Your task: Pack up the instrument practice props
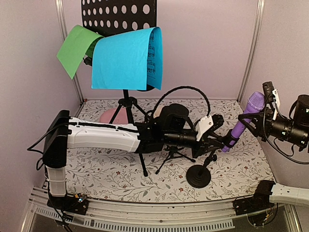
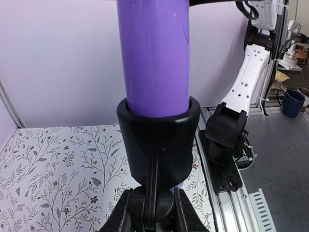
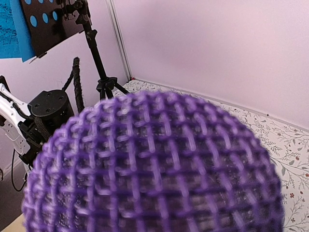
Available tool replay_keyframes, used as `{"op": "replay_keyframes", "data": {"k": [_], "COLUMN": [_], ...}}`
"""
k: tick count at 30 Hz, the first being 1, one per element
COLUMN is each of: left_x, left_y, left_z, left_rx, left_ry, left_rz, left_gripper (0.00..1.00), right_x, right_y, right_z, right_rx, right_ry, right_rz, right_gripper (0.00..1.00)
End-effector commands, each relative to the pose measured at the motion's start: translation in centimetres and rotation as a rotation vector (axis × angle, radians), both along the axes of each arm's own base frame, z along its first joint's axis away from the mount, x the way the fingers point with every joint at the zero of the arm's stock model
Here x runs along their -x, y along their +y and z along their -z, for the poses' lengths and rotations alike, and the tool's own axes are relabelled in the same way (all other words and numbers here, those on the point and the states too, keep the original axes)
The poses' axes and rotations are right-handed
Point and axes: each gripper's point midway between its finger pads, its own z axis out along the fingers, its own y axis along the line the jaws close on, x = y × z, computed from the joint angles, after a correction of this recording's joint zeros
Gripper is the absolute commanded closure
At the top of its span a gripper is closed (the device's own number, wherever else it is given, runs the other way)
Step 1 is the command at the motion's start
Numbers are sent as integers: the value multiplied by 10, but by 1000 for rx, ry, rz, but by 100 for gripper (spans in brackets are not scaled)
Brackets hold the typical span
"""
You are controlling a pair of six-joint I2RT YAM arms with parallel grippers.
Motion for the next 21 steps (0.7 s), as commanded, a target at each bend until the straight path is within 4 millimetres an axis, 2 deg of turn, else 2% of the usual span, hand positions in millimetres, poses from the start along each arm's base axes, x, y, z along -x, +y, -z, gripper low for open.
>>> {"op": "replay_keyframes", "data": {"k": [1, 5, 7, 11, 15, 17, 21], "left_x": [-13, -10, -11, -12, -15, -16, -19], "left_y": [49, 55, 56, 57, 57, 57, 55], "left_z": [152, 175, 180, 179, 176, 169, 155], "left_rx": [-460, -533, -550, -534, -520, -497, -464], "left_ry": [82, 75, 85, 93, 114, 113, 101], "left_rz": [-74, -69, -78, -89, -104, -110, -119], "left_gripper": [100, 100, 100, 100, 100, 100, 100], "right_x": [13, 29, 35, 30, 17, 4, -24], "right_y": [-50, -32, -23, -12, -25, -33, -46], "right_z": [-127, -153, -159, -154, -149, -140, -109], "right_rx": [-263, -314, -323, -286, -227, -169, -59], "right_ry": [-293, -340, -352, -322, -334, -318, -249], "right_rz": [138, -2, -63, -87, 21, 107, 277], "right_gripper": [100, 100, 100, 100, 100, 100, 100]}}
